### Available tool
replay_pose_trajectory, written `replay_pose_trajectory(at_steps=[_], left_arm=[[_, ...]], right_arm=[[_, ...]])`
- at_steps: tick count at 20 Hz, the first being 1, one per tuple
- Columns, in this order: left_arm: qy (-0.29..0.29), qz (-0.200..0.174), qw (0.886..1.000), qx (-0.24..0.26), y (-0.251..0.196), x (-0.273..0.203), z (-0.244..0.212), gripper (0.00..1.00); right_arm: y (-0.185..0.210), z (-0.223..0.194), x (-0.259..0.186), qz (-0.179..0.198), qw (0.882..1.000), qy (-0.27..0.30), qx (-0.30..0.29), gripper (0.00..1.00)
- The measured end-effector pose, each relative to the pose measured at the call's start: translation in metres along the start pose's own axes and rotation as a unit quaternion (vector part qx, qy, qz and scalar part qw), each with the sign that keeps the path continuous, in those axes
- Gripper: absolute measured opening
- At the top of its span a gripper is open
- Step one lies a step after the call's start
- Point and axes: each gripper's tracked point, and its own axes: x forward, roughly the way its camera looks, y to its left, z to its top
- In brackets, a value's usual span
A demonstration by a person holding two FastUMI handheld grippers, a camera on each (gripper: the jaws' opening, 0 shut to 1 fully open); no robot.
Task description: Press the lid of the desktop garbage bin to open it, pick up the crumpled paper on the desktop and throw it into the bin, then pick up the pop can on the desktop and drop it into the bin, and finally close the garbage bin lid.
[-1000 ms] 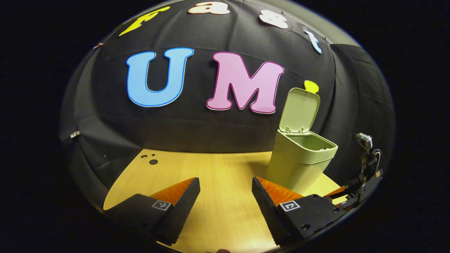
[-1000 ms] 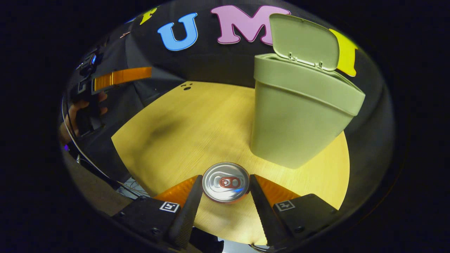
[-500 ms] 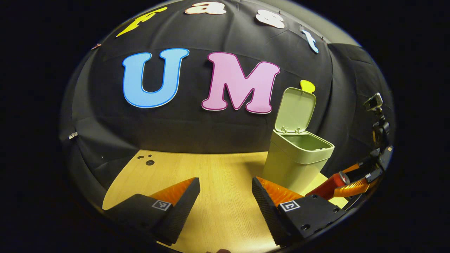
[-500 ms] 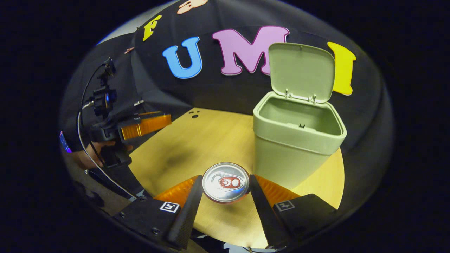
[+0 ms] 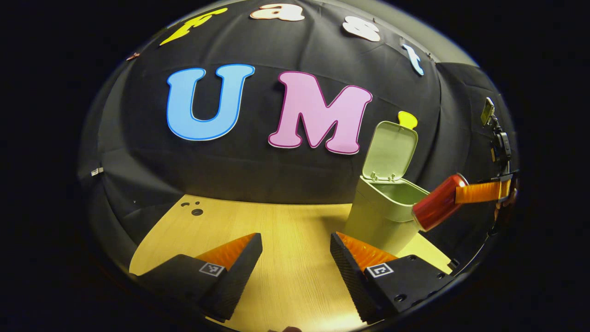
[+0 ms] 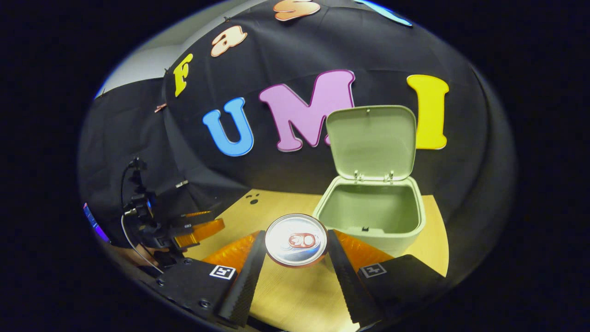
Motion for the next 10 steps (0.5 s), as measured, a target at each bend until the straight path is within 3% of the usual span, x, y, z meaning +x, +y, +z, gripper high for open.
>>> replay_pose_trajectory(at_steps=[5, 10], left_arm=[[-0.009, 0.0, 1.0, 0.002, 0.002, -0.001, 0.002, 0.96], [-0.006, 0.001, 1.0, 0.004, 0.001, -0.001, 0.001, 0.96]], right_arm=[[-0.047, 0.03, 0.02, -0.057, 0.998, -0.022, -0.028, 0.82], [-0.086, 0.03, 0.044, -0.097, 0.995, -0.01, -0.019, 0.82]])
